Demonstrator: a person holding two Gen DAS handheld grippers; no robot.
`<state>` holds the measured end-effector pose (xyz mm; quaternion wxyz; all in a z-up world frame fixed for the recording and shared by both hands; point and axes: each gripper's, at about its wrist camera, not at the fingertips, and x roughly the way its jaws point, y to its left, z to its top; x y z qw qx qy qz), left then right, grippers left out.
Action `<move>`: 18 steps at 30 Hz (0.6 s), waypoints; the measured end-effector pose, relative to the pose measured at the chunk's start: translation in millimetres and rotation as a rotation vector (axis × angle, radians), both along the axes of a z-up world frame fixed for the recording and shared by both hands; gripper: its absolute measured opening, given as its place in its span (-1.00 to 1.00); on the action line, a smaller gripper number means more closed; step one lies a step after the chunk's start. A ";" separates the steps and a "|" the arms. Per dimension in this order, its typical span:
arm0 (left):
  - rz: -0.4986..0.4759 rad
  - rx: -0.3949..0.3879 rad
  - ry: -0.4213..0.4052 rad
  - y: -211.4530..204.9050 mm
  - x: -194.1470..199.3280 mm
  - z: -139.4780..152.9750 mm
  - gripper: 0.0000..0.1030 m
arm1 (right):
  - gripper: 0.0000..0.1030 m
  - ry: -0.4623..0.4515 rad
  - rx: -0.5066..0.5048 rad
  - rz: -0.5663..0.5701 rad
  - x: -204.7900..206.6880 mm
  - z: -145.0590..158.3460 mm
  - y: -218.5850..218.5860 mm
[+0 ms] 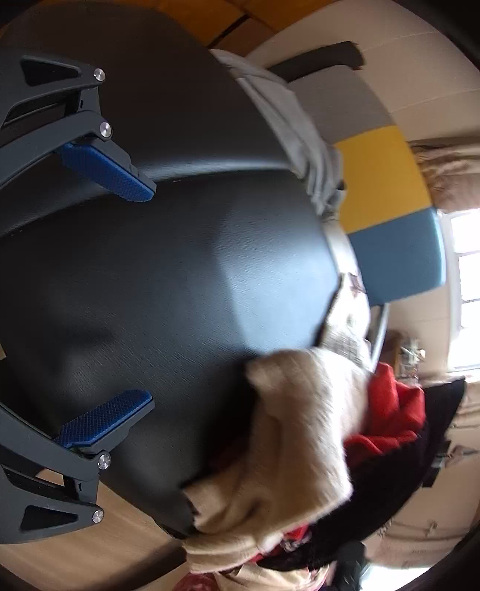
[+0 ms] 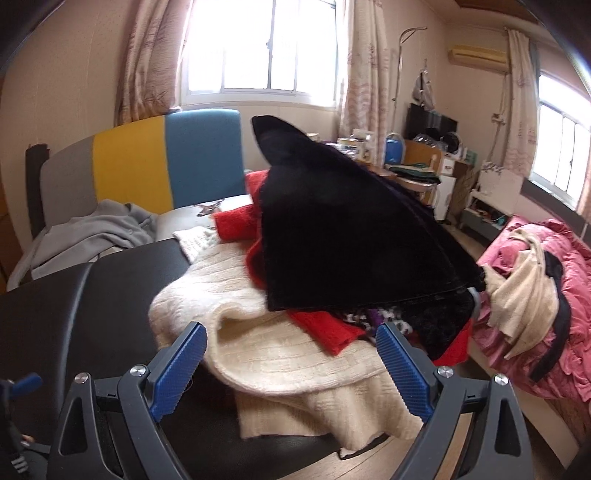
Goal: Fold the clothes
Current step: 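Move both tools toward the clothes pile on the black seat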
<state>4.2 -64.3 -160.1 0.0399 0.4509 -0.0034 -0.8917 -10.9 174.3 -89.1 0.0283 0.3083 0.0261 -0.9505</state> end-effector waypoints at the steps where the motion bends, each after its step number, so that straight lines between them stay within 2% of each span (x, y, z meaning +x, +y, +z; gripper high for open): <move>1: 0.008 0.001 -0.018 -4.9 0.3 -8.9 0.99 | 0.77 -0.009 -0.013 0.017 -1.0 -1.1 -1.0; 2: 0.016 0.002 -0.037 -9.8 0.5 -17.7 0.99 | 0.69 -0.020 -0.020 0.032 -3.0 -2.8 -2.0; 4: 0.032 0.006 -0.074 -19.3 0.8 -35.1 0.99 | 0.65 -0.044 -0.020 0.055 -8.1 -6.8 -3.6; 8: 0.064 0.093 -0.157 -34.8 -4.5 -61.0 0.99 | 0.49 -0.081 -0.001 0.071 -20.2 -15.3 3.7; 12: 0.084 0.132 -0.137 -47.2 -3.0 -66.6 1.00 | 0.43 -0.039 -0.025 0.056 -29.6 -7.8 30.3; 18: 0.110 0.156 -0.118 -57.7 -2.2 -70.7 1.00 | 0.43 -0.018 -0.177 0.046 -66.3 9.1 76.3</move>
